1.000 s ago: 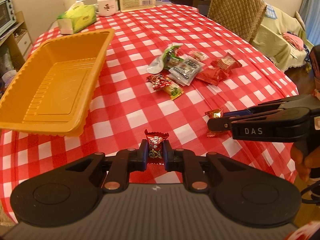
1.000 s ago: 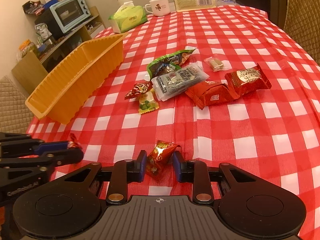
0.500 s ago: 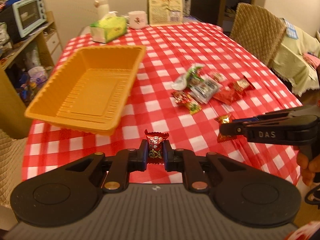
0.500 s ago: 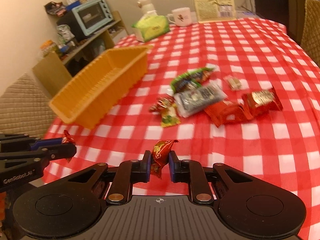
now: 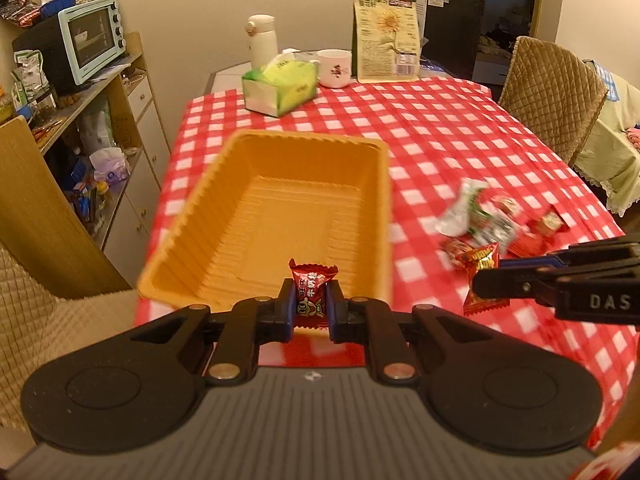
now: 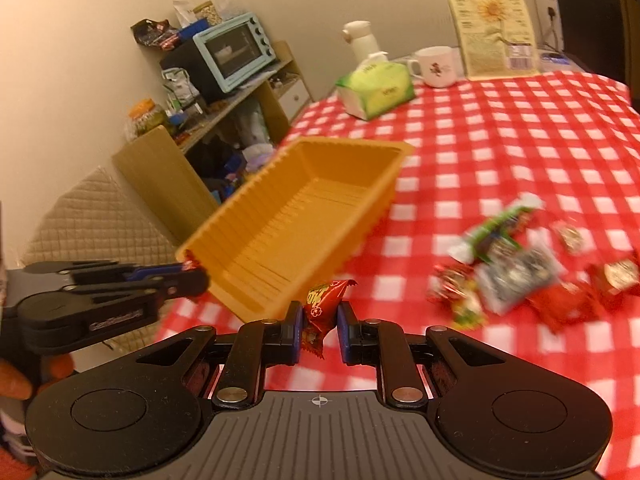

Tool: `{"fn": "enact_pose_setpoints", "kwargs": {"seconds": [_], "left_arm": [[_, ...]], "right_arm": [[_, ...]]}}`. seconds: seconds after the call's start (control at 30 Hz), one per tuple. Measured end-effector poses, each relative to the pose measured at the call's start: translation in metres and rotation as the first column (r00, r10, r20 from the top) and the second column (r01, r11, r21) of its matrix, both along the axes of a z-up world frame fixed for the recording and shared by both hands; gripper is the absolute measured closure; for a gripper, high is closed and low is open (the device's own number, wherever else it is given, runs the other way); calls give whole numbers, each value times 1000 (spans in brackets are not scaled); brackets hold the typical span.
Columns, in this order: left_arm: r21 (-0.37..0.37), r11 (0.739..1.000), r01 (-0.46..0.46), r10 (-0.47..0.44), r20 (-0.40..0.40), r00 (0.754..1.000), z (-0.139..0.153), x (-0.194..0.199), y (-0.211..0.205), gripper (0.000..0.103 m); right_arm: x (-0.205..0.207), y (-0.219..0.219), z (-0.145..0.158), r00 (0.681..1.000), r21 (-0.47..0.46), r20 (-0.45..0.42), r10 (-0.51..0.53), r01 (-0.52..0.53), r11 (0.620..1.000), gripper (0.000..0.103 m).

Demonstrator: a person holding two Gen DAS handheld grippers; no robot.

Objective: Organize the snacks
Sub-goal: 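Carry both candies over the orange tray and open the left gripper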

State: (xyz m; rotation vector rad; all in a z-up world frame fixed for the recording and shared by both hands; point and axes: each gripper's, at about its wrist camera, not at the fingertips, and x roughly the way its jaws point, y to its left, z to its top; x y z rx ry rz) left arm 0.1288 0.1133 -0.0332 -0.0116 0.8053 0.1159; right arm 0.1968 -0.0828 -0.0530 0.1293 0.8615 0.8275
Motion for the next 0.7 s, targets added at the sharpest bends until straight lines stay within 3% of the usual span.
{"fn": "enact_pose_setpoints", "kwargs": {"seconds": [0.3,0.7], "left_arm": [[-18,998,68,-69,-35,997,-10,38,60,89],[-59,989,139,-144,-90,986,-34,65,85,89]], "right_arm": [[16,77,-1,1000,-39,-3,-14,14,999,84],[31,108,-21,996,-103,-48,-73,67,992,84]]}}
